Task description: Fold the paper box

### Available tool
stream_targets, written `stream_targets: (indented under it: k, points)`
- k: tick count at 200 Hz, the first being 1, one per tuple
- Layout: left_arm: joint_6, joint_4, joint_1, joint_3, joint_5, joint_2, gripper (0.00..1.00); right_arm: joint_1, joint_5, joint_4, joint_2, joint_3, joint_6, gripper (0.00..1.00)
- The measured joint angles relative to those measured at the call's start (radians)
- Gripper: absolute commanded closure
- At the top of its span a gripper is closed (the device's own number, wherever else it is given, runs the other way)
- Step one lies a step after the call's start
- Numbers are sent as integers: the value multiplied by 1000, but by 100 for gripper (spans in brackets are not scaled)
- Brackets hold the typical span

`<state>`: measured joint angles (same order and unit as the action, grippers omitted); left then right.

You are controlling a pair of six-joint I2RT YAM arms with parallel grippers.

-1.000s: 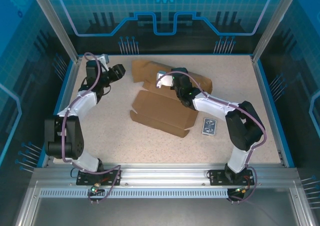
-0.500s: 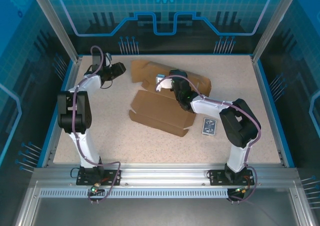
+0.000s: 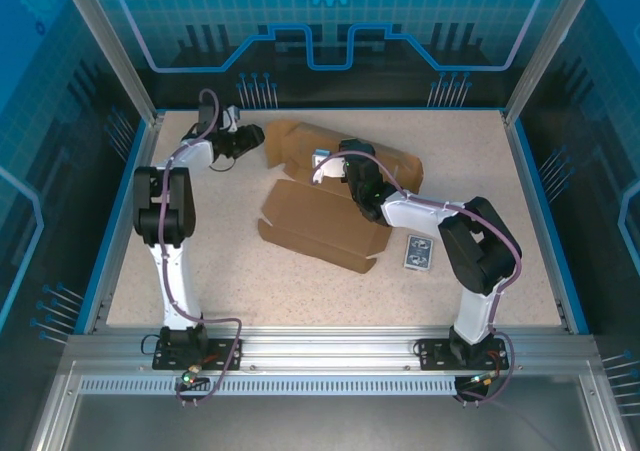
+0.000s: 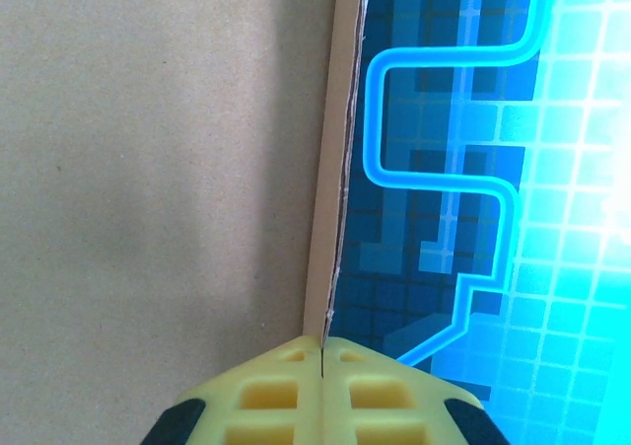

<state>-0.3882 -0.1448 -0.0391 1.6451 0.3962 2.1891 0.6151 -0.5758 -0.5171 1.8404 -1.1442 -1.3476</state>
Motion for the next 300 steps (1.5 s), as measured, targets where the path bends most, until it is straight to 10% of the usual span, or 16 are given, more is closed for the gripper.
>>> stream_targets:
  k: [300]
  points:
    - [386, 45, 86, -163, 248, -117, 43, -1, 8, 79, 0, -10, 34, 100]
